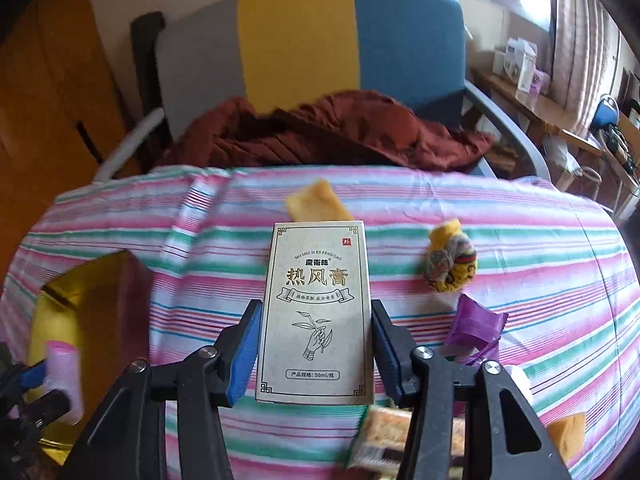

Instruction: Organize objects

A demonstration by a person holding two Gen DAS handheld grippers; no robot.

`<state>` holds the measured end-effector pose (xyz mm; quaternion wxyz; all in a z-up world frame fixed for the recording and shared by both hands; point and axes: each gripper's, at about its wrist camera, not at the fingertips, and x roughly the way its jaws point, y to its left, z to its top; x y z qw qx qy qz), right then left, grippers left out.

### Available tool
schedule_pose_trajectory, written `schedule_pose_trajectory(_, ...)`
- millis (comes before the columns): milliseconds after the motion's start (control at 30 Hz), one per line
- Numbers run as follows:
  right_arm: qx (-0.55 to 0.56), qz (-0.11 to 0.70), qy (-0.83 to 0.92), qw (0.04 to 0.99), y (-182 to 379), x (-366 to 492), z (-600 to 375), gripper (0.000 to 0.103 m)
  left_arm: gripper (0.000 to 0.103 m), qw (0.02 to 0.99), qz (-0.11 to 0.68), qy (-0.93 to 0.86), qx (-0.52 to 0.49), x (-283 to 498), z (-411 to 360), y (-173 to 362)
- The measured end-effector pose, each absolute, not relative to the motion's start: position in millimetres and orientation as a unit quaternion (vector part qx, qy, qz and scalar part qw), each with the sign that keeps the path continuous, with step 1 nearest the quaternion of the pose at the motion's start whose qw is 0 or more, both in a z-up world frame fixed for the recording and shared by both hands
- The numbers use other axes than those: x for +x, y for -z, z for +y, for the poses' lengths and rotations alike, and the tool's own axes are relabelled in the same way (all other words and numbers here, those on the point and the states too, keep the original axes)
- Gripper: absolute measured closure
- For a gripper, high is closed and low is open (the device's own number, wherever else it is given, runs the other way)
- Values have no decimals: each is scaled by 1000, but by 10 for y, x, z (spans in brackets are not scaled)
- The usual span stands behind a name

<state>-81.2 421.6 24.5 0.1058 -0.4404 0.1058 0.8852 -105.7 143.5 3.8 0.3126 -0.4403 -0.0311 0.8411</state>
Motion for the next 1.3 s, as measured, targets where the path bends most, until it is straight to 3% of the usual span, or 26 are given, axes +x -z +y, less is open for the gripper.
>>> schedule_pose_trajectory(200,-416,95,-904,8,-567,-763,3481,51,43,229,-16,-863,-449,-1204,789,114)
schedule_pose_trajectory(367,-459,89,-880,-82,-400,-885,2775,51,41,162,1,-885,-437,-1494,412,136)
schedule_pose_trajectory(467,-486,105,-861,-112,-197,-979,2432,51,30,128,-18,-895,-426,-1592,149,89)
schedule_pose_trajectory(533,-500,115,-850,-119,-68,-1066,2200,51,14,113,-38,-902,-416,-1560,-20,38)
schedule_pose_trajectory(600,-511,133,-841,-121,52,-1150,2038,51,9,101,-61,-908,-403,-1476,-173,-39)
schedule_pose_trajectory(700,-520,174,-826,-130,196,-1253,1827,49,9,91,-79,-913,-390,-1282,-407,-103)
schedule_pose_trajectory(767,-526,238,-802,-152,287,-1305,1780,42,9,84,-90,-914,-388,-1152,-541,-104)
schedule_pose_trajectory(800,-530,264,-790,-159,324,-1323,1767,33,9,82,-96,-913,-389,-1097,-592,-95)
schedule_pose_trajectory(867,-524,286,-785,-166,342,-1324,1697,31,9,77,-111,-909,-394,-965,-702,-44)
schedule_pose_trajectory(1100,-544,201,-797,-170,314,-1044,1504,31,9,76,-129,-904,-400,-688,-760,75)
schedule_pose_trajectory(1300,-571,174,-765,-244,547,-949,1194,31,10,67,-155,-899,-403,-597,-836,96)
